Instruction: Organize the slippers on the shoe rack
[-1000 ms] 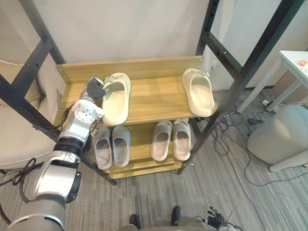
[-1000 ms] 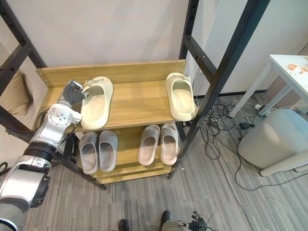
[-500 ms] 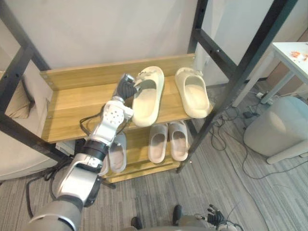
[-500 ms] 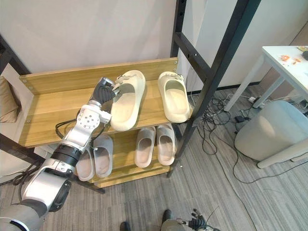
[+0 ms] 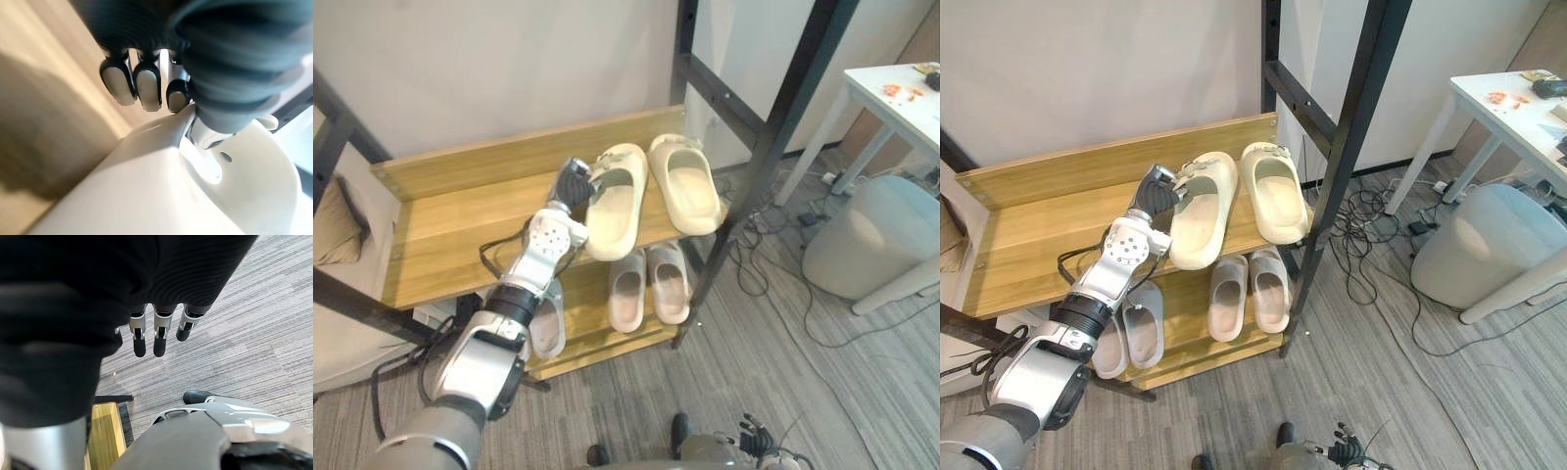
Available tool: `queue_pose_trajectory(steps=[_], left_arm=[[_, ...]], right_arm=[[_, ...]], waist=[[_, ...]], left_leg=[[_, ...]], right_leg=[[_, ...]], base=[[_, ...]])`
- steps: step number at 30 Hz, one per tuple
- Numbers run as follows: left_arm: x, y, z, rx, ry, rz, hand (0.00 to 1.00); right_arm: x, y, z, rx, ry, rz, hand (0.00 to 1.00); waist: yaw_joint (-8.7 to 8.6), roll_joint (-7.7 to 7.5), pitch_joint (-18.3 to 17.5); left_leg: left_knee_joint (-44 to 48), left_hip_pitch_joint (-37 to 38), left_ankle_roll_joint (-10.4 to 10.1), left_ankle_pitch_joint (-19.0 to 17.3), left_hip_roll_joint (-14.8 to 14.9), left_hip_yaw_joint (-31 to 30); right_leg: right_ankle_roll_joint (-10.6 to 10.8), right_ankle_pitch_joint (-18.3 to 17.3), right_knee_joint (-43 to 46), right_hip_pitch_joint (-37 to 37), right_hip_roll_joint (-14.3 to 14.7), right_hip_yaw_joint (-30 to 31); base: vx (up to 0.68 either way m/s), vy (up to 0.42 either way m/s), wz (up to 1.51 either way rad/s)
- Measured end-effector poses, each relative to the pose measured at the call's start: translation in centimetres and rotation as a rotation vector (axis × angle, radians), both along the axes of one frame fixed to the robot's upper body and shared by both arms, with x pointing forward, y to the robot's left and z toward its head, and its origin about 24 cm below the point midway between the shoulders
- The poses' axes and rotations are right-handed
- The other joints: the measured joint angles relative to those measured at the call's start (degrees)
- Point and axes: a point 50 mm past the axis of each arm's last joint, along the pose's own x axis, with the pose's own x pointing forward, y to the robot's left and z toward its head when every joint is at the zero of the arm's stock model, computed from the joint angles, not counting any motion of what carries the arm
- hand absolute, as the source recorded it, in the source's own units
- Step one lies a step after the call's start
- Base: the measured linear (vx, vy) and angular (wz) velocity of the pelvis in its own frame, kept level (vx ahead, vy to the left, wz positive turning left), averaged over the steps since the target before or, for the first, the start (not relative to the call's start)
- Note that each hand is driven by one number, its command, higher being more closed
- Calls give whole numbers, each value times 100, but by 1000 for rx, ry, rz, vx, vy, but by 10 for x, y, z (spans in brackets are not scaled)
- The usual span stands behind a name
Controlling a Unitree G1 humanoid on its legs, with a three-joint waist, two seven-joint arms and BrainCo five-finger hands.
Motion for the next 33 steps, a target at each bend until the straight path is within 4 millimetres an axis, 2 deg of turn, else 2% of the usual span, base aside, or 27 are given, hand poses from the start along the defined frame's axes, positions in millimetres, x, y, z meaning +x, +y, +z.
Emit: queue_pose_trajectory(steps=[3,4,9,14,21,33], left_arm=[[4,9,4,-3,4,43,100],[5,9,4,-3,1,43,0],[7,19,5,-20,9,85,0],[10,21,10,-25,12,104,0],[10,22,13,-42,2,108,0],[6,5,29,-131,-84,78,0]], right_arm=[[0,-1,0,-2,-3,-7,0],[-2,-2,0,0,-3,-23,0],[-5,-5,1,-10,-7,-56,0],[-15,-3,-1,-6,7,-64,0],[-17,-3,-1,-5,10,-66,0],[-17,-3,-1,-7,14,-58,0]], waist=[[-1,25,15],[-1,43,26],[3,70,41],[3,72,43],[-1,73,43],[-10,69,43]], left_leg=[[0,0,-12,-8,16,67],[1,0,-15,-10,18,93],[7,-22,-53,-40,37,144],[25,-85,-54,-36,83,142],[18,-86,-62,-28,107,102],[22,-76,-60,-29,65,-142]], right_leg=[[-2,-1,-5,-24,19,44],[-3,-2,-4,-29,23,59],[-19,-10,9,-134,36,166],[-53,10,5,-171,80,173],[-61,14,-15,-144,101,125],[-48,30,-213,96,93,-130]], base=[[25,-17,-9],[5,-14,-4],[-30,-9,-9],[-9,-21,-3],[13,-17,3],[13,-10,11]])
